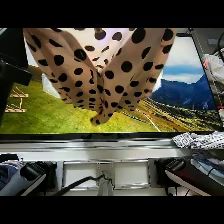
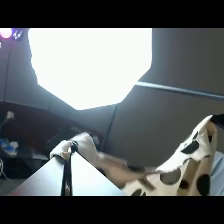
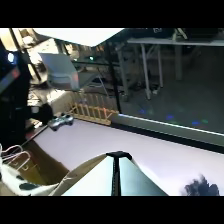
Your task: Fold the clothes and pants, and hang the long-sleeved shirts on hangers.
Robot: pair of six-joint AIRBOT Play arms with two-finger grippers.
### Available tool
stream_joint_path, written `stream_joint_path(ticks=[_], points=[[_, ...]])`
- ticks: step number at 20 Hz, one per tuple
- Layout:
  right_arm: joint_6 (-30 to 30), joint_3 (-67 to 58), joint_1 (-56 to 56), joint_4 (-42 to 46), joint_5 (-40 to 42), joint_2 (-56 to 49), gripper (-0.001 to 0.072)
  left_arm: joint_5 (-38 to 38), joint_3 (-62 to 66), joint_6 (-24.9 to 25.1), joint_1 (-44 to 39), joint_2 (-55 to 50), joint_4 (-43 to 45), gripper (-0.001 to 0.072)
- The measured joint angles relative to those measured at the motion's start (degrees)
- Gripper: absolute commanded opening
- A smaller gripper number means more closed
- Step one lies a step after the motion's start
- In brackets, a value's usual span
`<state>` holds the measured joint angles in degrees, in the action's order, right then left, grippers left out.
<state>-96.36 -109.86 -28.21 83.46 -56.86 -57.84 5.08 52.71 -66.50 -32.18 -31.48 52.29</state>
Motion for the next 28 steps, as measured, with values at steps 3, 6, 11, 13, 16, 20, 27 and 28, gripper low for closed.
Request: stream_joint_path(ticks=[3, 6, 11, 13, 16, 20, 27, 28], points=[[0.0, -1.2, 0.0, 0.0, -4.4, -2.9, 0.0019, -1.5, 0.2, 0.8, 0.7, -2.2, 0.1, 0.001], [0.5, -1.6, 0.0, 0.5, -7.8, -7.7, 0.0019, -8.6, 0.3, 1.6, 4.6, -5.1, 0.2, 0.0009], [2.3, -1.8, 0.0, 0.0, -13.0, -18.0, 0.0019, -23.6, -0.8, 0.9, 16.9, -8.5, 0.4, 0.0197], [3.1, -1.9, 0.0, -1.6, -14.0, -22.0, 0.0019, -28.6, -2.0, -1.2, 21.9, -9.5, 0.3, 0.0589], [4.0, -1.9, -1.0, -5.2, -13.8, -27.3, 0.0019, -36.1, -3.1, -3.3, 27.0, -11.1, 0.2, 0.0593], [5.0, -1.9, -4.0, -7.5, -9.4, -33.1, 0.0019, -41.4, -3.5, -5.4, 32.1, -11.2, 2.2, 0.0467], [8.3, -1.9, -5.7, -7.9, -4.4, -36.8, 0.0019, -43.2, -4.4, -24.7, 51.7, -13.0, 34.5, 0.0467], [9.1, -1.9, -5.7, -7.9, -4.2, -36.9, 0.002, -42.9, -4.3, -25.4, 55.1, -14.4, 37.1, 0.0467]])
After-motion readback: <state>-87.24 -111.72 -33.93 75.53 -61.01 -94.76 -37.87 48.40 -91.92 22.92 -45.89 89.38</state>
